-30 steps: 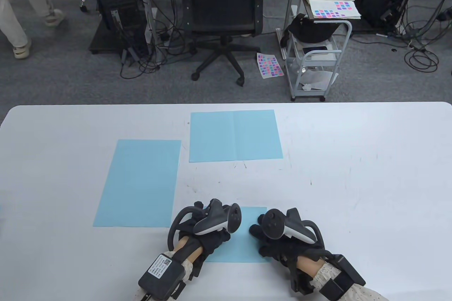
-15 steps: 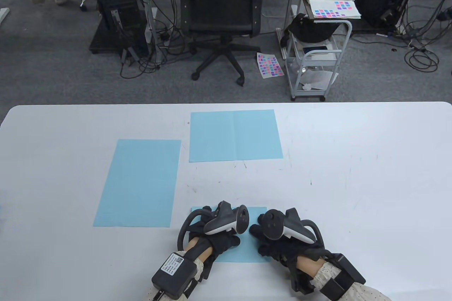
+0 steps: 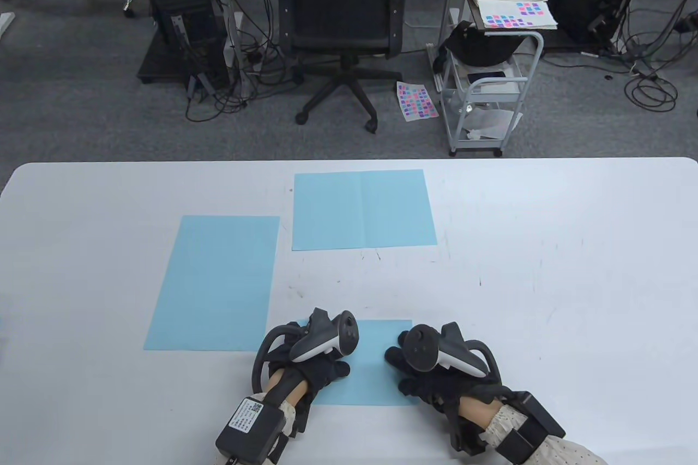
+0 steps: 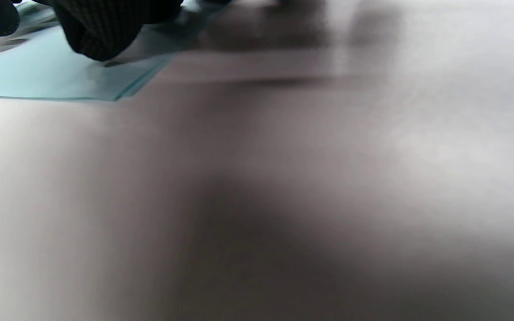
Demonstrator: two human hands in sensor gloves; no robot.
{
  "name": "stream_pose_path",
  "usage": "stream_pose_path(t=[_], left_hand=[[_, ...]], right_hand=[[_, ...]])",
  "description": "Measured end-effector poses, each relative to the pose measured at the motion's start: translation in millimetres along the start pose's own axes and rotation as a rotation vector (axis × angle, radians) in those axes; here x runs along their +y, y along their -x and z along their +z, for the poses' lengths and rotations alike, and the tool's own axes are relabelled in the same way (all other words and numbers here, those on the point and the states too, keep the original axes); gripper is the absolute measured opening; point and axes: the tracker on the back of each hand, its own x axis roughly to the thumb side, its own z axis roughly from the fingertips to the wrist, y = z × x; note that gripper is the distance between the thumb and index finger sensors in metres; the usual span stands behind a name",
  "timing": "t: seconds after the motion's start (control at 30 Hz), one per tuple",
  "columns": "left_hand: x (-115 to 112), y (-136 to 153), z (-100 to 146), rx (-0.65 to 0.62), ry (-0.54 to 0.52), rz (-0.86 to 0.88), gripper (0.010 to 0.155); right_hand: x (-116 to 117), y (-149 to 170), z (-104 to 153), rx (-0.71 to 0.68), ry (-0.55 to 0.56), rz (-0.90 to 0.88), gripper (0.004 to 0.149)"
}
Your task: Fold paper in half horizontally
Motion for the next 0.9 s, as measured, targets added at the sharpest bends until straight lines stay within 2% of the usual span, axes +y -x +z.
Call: stream_pose_path(t=[0.23, 0.4, 0.53, 0.9], left_hand=[[-4, 14, 2, 0.031, 0.001, 0.039, 0.068], [-6, 24, 5, 0.082, -0.016, 0.003, 0.069], [-8, 32, 4, 0.078, 0.003, 0.067, 0.069], [-9, 43, 3, 0.090, 0.000, 0.096, 0.065]], right_hand=[[0, 1, 0, 0.000, -0.002, -0.008, 0.063], [0, 2, 0, -0.001, -0.002, -0.011, 0.063], [0, 2, 0, 0.000, -0.001, -0.011, 0.062], [0, 4, 0, 0.004, -0.001, -0.017, 0.062]])
